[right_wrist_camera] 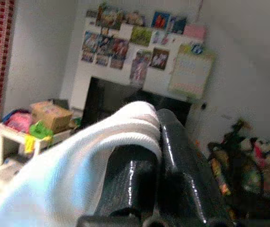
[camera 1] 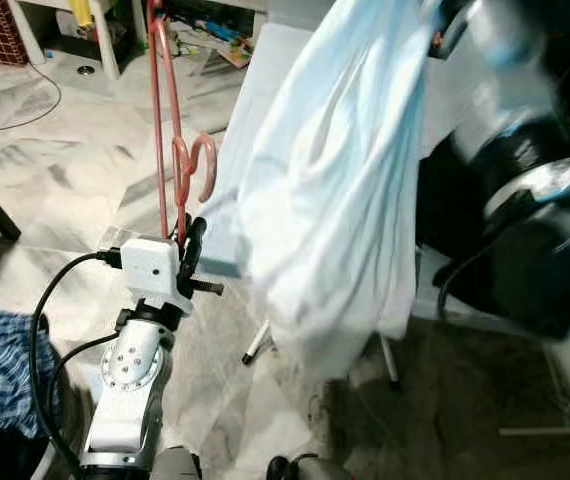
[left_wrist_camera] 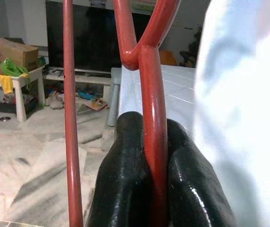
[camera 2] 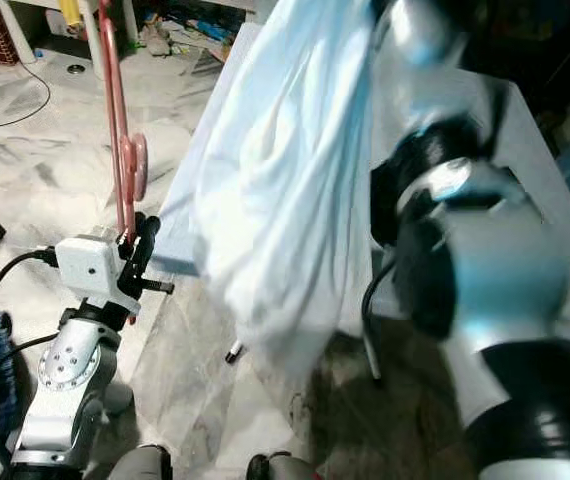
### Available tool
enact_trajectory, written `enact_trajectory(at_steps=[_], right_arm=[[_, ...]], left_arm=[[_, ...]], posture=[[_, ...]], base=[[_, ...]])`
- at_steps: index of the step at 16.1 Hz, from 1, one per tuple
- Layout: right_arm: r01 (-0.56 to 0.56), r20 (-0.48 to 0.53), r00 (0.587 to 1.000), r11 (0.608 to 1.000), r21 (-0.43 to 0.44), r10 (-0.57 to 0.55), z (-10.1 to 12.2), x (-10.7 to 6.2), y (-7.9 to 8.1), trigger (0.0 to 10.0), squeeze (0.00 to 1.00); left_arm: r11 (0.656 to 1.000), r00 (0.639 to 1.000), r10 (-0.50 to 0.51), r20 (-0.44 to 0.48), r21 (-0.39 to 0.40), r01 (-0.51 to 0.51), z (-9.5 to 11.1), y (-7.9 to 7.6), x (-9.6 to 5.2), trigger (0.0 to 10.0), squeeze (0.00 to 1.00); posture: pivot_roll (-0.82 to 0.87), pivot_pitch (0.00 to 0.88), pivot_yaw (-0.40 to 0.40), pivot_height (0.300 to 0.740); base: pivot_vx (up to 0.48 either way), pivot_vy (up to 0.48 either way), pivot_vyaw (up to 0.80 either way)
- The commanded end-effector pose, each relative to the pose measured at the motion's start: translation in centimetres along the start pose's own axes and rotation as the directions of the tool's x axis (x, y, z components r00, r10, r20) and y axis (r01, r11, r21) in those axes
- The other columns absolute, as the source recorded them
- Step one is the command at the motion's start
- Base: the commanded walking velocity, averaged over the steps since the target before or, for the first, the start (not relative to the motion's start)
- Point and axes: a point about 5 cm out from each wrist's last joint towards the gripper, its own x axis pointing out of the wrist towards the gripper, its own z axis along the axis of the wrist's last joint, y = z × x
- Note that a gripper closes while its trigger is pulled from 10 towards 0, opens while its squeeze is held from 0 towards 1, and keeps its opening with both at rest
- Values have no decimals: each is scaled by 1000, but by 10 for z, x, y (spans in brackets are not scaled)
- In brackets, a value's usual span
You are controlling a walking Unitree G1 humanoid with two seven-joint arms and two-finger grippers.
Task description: Hang hanger
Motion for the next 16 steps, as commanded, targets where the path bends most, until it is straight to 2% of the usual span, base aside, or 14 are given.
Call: enact_trajectory(at_steps=[1,5,7,9,10,12,13,14,16], right_arm=[[44,58,997,999,-15,-43,27,7,-11,10000,0],[90,241,968,993,-78,-69,96,18,-18,10000,0],[121,292,953,985,-126,-79,112,18,-24,10000,0],[138,293,951,985,-108,-101,113,17,-31,10000,0],[119,258,962,986,-118,-85,101,16,-30,10000,0],[42,152,988,985,-166,-17,62,13,-21,10000,0],[-67,-2,998,977,-201,68,12,3,-9,10000,0],[-138,-119,986,974,-182,118,-27,-10,-3,10000,0],[-258,-298,931,957,-133,209,-85,-39,8,10000,0]], left_arm=[[1000,1000,-9,17,0,9,4,-4,-1,10000,0],[1000,1000,-2,12,0,2,3,-4,-2,10000,0],[1000,1000,-6,19,-3,6,4,-5,-4,10000,0],[1000,1000,0,15,-20,1,3,-4,-5,10000,0],[1000,1000,4,12,-20,-4,3,-3,-5,10000,0],[1000,1000,4,13,-20,-4,3,-4,-5,10000,0],[1000,1000,5,11,-22,-5,3,-4,-5,10000,0],[1000,1000,5,9,-24,-5,2,-5,-6,10000,0],[1000,1000,1,6,-25,-1,2,-7,-7,10000,0]], posture=[[208,157,-184,740],[220,159,-190,740],[229,161,-191,740],[229,161,-193,740],[227,163,-193,740],[232,167,-196,740],[234,171,-193,740],[236,174,-192,740],[238,179,-190,740]], base=[[0,0,0],[0,0,0],[0,0,0],[0,0,0],[0,0,0],[0,0,0],[0,0,0],[0,0,0],[0,0,0]])
